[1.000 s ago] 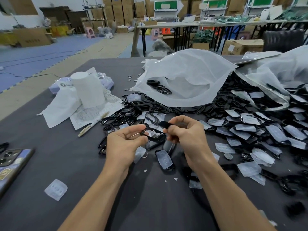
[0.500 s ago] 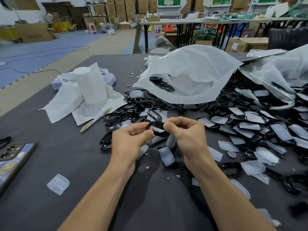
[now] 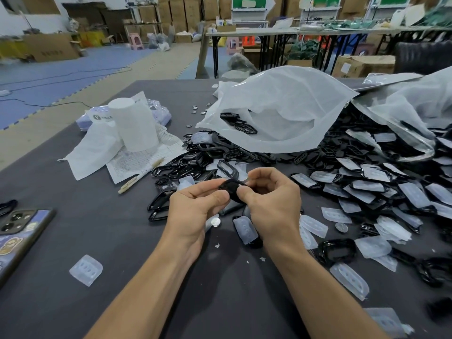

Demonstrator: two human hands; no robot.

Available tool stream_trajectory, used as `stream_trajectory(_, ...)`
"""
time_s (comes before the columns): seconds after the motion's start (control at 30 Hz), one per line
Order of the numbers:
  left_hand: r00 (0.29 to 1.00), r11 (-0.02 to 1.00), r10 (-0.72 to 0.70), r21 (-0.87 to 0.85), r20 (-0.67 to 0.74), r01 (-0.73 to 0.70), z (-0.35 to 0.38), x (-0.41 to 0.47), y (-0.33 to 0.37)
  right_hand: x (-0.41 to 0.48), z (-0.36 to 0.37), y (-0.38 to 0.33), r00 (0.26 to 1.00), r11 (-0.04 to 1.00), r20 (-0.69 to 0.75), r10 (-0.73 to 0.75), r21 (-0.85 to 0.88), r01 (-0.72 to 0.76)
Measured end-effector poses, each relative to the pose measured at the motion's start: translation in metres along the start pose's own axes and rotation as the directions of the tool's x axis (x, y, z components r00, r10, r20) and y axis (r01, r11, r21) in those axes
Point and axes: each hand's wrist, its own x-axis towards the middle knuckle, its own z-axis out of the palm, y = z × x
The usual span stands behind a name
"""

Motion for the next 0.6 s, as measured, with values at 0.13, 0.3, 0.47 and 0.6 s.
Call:
stream_trajectory(0.13, 0.999, 0.996, 0.030, 0.088, -0.026, -0.028, 0.002, -0.001, -0.001, -0.001, -0.001, 0.001, 0.999, 1.000, 0.048, 0.006, -0.027, -0.004)
stream_trajectory(0.3, 0.995, 0.985, -0.023, 0.170, -0.101, 0.040, 0.004, 0.000, -0.010, -0.006, 0.004, 0.003, 0.999, 0.994, 0.035, -0.034, -0.103, 0.037)
stream_trajectory(0.47, 0.991, 0.938, 0.112, 0.337, -0.075, -0.080, -0.003, 0.004, -0.008, -0.015, 0.010, 0.004, 0.986, 0.977, 0.092, -0.142, -0.149, 0.154)
stream_trajectory(0.6, 0.955, 0.948, 0.184, 0.299, -0.231, -0.110, -0.013, 0.013, 0.001, -0.010, 0.007, 0.000, 0.972, 0.938, 0.127, -0.200, -0.263, 0.227)
